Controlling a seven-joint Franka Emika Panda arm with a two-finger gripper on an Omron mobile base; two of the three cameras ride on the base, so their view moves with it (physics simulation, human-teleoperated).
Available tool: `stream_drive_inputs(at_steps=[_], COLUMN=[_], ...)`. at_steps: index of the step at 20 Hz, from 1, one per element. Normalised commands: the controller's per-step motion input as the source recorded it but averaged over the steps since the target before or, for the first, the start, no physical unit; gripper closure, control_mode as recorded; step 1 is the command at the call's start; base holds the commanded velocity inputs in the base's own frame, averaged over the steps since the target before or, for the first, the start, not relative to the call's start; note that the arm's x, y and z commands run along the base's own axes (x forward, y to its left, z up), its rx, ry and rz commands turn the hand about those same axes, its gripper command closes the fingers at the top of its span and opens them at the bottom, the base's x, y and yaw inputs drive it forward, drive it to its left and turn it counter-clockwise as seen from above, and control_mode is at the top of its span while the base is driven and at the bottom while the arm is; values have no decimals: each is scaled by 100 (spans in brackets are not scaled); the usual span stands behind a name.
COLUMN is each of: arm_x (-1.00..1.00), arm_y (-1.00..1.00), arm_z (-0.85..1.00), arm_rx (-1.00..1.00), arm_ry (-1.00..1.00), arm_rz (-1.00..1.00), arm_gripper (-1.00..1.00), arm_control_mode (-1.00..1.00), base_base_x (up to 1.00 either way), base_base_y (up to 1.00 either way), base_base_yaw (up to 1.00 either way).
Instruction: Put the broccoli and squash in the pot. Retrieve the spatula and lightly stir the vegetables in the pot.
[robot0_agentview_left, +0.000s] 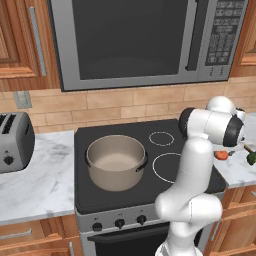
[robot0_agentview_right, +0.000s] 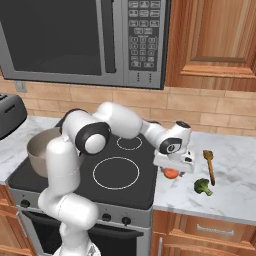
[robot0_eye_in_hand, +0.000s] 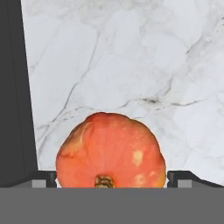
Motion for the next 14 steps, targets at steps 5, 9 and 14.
stream_drive_inputs(at_steps=[5,9,14], arm_x=[-1,0,0], arm_y=[7,5,3], arm_z=[-20,-18,-9], arm_rx=[0,0,0], arm_ry=[0,0,0], arm_rz=[0,0,0], arm_gripper=[-100,-100,-100], arm_control_mode=[-100,-100,-100], base_base_x=[0,0,0], base_base_y=[0,0,0], base_base_yaw=[0,0,0])
